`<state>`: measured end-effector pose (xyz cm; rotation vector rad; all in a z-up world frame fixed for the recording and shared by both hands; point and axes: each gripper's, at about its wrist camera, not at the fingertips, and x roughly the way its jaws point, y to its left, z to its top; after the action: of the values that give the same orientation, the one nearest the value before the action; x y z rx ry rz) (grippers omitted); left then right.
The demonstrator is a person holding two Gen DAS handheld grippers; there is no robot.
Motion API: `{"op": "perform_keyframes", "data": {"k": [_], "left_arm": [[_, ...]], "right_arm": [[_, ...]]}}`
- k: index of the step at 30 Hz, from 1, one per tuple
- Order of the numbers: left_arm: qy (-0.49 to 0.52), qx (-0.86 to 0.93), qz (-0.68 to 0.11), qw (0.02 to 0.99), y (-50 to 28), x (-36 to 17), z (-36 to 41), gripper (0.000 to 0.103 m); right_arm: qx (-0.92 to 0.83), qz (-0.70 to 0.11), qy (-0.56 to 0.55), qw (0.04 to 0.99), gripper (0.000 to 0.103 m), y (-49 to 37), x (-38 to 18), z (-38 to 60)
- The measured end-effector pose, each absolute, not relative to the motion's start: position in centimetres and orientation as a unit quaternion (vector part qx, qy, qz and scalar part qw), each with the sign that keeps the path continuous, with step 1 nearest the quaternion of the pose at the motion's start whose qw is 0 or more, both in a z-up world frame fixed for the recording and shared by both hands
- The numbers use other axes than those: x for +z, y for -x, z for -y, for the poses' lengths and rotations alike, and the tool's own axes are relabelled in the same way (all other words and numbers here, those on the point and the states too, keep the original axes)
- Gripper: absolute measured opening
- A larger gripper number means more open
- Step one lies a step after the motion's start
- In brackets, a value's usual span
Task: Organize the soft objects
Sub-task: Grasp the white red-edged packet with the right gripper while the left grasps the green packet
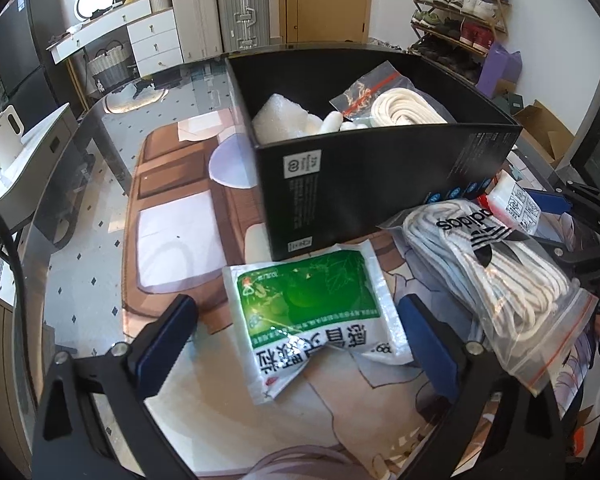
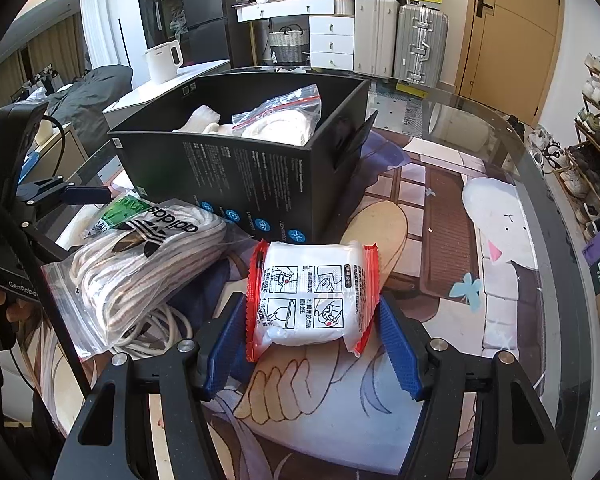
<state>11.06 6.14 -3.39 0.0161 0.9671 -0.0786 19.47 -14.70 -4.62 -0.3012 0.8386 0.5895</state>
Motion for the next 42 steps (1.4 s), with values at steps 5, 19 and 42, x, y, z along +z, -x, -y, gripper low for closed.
{"op": "perform_keyframes", "data": {"k": [5, 19, 42], "left_arm": [[-0.009, -0.038, -0.445, 0.895, -10.3, -3.0, -7.4, 0.071], [0.012, -0.04, -0.429, 0.902, -8.8, -2.8, -8.7, 0.045], [0.038, -0.007, -0.357, 0.933, -5.2, 0.8, -10.1, 0.045]], "right_arm": [[0.285, -0.398, 0.139, 0.861, 0.06, -19.5, -4.5, 14.9], [0.287, -0.392, 0.138, 0.863, 0.055, -19.2, -4.1, 15.1], [0.297, -0.351, 0.122, 0.88, 0.055, -17.4, -0.7, 16.2]]}}
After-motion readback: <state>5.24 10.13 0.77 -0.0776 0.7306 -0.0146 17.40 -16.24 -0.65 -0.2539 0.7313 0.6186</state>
